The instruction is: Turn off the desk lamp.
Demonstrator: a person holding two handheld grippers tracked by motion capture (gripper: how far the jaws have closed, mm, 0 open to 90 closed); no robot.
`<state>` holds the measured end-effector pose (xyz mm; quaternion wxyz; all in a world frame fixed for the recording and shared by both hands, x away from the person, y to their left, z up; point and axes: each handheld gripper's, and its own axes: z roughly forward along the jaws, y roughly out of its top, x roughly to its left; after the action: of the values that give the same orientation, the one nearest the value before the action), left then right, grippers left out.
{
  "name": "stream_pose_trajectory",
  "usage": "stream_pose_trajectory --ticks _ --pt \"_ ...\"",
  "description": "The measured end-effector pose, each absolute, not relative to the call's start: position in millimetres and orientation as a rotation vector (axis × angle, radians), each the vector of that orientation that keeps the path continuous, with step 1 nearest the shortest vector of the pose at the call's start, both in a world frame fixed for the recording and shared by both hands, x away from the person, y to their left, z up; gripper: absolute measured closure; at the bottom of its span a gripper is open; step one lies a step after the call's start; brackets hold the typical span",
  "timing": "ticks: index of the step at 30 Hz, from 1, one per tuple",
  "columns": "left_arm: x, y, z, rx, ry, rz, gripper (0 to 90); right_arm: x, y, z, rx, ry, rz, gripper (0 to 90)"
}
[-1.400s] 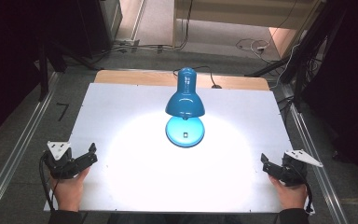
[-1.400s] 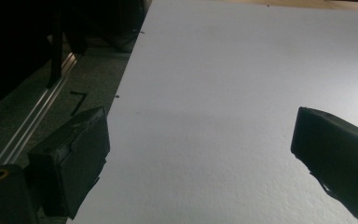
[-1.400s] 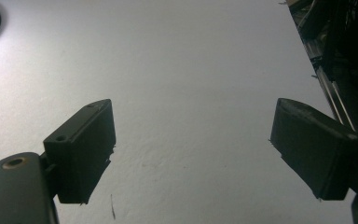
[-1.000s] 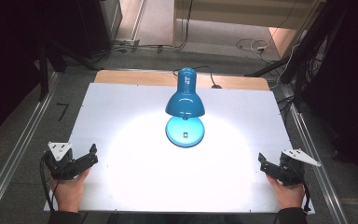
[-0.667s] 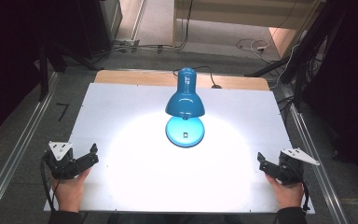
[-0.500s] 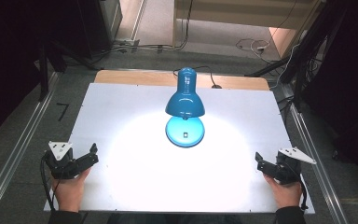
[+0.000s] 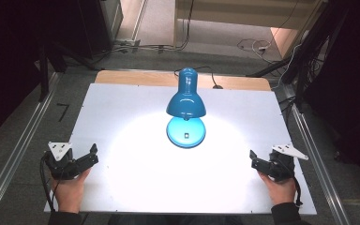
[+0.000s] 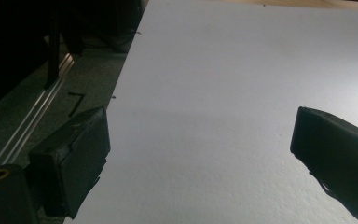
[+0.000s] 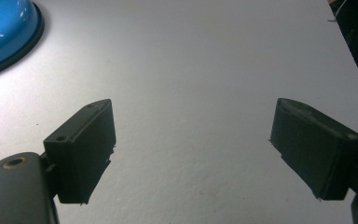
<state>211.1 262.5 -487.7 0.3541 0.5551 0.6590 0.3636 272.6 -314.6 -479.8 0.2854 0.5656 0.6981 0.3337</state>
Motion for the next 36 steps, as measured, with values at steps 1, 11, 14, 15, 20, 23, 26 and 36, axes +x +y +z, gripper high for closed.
stream_pose_trajectory --ticks 1,11,14,15,20,23,26,36 --pt "211 263 -488 1.435 1.705 0.941 5.4 273 -314 -480 1.51 1.87 0.893 12.5" --pt "211 264 -488 1.436 1.708 0.935 5.4 278 -302 -475 1.484 1.889 0.903 12.5" --pt "211 264 -488 1.43 1.713 0.933 5.4 280 -299 -474 1.477 1.892 0.908 12.5" --pt "211 264 -488 1.43 1.714 0.934 5.4 280 -298 -474 1.474 1.893 0.91 12.5" --pt "210 265 -488 1.43 1.711 0.937 5.4 283 -293 -472 1.476 1.891 0.929 12.6" --pt "211 266 -488 1.431 1.715 0.935 5.4 285 -291 -471 1.473 1.889 0.929 12.6" --pt "212 266 -489 1.429 1.716 0.933 5.4 287 -288 -470 1.468 1.891 0.935 12.6" --pt "210 267 -488 1.419 1.721 0.935 5.4 290 -276 -471 1.458 1.905 0.944 12.6"
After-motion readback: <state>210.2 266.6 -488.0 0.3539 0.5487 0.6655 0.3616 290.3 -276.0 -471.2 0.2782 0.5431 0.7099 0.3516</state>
